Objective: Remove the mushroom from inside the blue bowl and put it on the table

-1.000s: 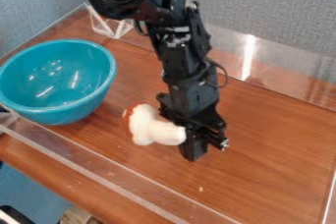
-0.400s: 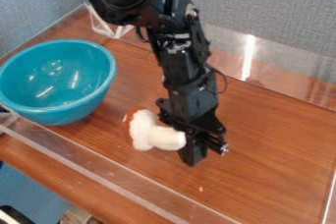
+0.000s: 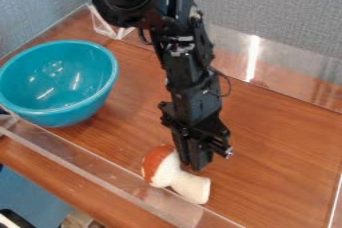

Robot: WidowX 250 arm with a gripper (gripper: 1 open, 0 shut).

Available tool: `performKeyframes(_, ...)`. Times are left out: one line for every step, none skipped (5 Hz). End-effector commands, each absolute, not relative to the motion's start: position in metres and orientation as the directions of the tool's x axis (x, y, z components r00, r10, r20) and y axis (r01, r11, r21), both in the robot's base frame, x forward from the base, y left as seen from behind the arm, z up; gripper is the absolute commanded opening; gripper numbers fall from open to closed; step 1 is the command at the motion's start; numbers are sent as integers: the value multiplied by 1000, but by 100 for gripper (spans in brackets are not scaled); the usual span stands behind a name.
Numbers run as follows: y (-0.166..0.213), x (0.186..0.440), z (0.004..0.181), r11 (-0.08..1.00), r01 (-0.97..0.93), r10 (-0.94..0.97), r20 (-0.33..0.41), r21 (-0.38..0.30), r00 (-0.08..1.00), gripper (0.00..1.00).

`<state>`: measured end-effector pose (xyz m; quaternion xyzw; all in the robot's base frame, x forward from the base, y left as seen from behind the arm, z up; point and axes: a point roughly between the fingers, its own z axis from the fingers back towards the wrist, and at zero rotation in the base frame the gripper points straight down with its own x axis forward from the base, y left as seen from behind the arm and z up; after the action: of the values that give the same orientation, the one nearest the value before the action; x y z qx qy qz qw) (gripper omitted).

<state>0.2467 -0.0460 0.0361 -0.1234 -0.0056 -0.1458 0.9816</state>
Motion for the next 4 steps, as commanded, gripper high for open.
performKeyframes(-46, 252, 50, 931, 291, -279, 83, -222, 957, 100)
performKeyframes(-45, 253, 57, 935, 282, -269, 89, -214, 959, 100)
performKeyframes(-42, 253, 64, 941, 272, -258, 94, -200, 962, 100)
performKeyframes(-38, 253, 62, 948, 256, -244, 84, -187, 966, 100)
